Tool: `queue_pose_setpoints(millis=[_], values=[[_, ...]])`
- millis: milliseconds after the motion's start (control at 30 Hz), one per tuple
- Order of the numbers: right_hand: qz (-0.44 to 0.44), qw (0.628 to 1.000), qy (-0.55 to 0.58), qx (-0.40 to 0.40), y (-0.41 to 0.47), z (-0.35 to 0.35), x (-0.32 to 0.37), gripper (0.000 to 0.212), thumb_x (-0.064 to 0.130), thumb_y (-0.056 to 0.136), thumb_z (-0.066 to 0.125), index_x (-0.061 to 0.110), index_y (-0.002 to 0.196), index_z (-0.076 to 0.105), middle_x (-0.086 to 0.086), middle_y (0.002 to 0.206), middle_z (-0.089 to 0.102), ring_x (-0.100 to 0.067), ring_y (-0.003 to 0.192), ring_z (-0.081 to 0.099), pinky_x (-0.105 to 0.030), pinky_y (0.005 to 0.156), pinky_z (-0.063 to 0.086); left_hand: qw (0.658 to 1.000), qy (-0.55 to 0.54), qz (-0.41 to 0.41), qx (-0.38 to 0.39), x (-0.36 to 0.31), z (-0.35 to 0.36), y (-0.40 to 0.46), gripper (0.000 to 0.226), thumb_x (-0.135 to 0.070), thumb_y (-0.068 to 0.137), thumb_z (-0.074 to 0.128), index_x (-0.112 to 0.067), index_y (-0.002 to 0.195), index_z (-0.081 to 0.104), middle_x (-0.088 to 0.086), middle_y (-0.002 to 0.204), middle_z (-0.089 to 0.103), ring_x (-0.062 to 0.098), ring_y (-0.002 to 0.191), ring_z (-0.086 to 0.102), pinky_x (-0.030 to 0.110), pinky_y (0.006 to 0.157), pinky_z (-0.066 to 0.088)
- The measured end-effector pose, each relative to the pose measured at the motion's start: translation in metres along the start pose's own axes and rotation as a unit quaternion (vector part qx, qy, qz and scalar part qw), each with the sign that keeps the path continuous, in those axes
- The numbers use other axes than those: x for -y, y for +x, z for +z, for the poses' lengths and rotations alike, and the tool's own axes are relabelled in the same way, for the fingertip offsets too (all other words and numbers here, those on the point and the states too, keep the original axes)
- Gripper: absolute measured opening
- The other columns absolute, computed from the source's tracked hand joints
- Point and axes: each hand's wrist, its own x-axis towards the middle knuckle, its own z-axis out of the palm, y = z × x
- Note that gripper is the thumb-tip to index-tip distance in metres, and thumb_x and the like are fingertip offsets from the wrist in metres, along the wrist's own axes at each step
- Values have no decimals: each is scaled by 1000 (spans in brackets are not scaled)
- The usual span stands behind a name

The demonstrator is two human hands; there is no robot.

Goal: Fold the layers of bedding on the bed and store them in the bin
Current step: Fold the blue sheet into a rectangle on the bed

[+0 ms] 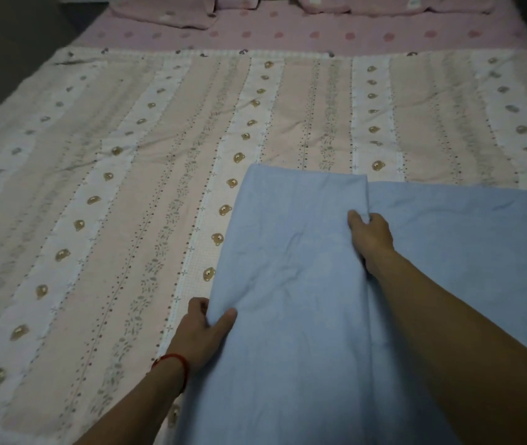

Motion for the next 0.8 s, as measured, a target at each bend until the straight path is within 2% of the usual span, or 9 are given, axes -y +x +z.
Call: queue_pose_setpoints(millis=[100,200,300,400,533,600,667,733,800], values=[[6,999,-12,35,-55,-15,-17,53,52,95,58,15,132,53,-1,116,61,-23,103,60,-33,89,47,1000,-15,-7,22,10,-6,-8,48,-64,87,61,-26,115,53,-9,104,67,11,90,67,33,78,53],[36,993,-91,69,-134,-35,-68,43,52,94,64,17,119,62,1,109,66,-21,99,62,-30,84,46,996,-60,-18,65,33,-9,-32,49,-68,84,62,-28,113,63,-10,108,73,13,94,71,40,91,57],[53,991,-89,90,-210,-40,-123,37,51,90,70,21,111,68,4,102,71,-21,99,67,-27,80,50,992,-76,-22,94,57,-8,-64,50,-66,80,67,-32,117,65,-14,107,74,9,93,73,34,86,59],[40,989,-131,47,-259,-39,-160,35,51,93,65,19,106,66,1,97,72,-28,98,69,-34,87,53,993,-79,6,92,72,-9,-89,38,-58,83,69,-41,116,62,-19,106,72,-1,90,70,20,76,55],[46,988,-143,-19,-285,-37,-168,45,69,86,55,27,101,52,0,88,69,-28,84,68,-46,78,57,999,-19,23,28,81,-3,-94,53,-62,82,67,-31,125,63,-10,113,72,13,97,68,31,83,52],[52,970,-235,-28,-290,-30,-162,44,66,90,54,28,109,44,-5,99,69,-33,90,68,-43,78,56,1000,15,8,12,82,4,-95,62,-60,84,67,-23,133,58,0,122,70,22,102,66,34,88,51],[0,951,-299,-75,-284,-23,-147,49,48,91,66,26,126,39,-8,120,63,-35,104,65,-41,81,53,996,84,15,7,75,5,-95,68,-58,86,67,-18,137,47,7,127,66,30,107,65,38,90,51],[-121,936,-311,-108,-267,-16,-124,69,37,88,70,24,146,37,-12,148,45,-35,130,50,-48,99,47,979,173,97,-39,63,1,-86,75,-53,87,67,-16,143,35,12,137,53,33,117,57,42,93,49],[-215,915,-334,-65,-237,-9,-101,71,40,96,58,26,158,28,-12,168,17,-32,153,20,-53,120,26,937,251,230,-80,46,-3,-60,77,-53,87,57,-19,152,32,15,152,36,34,133,42,47,105,43]])
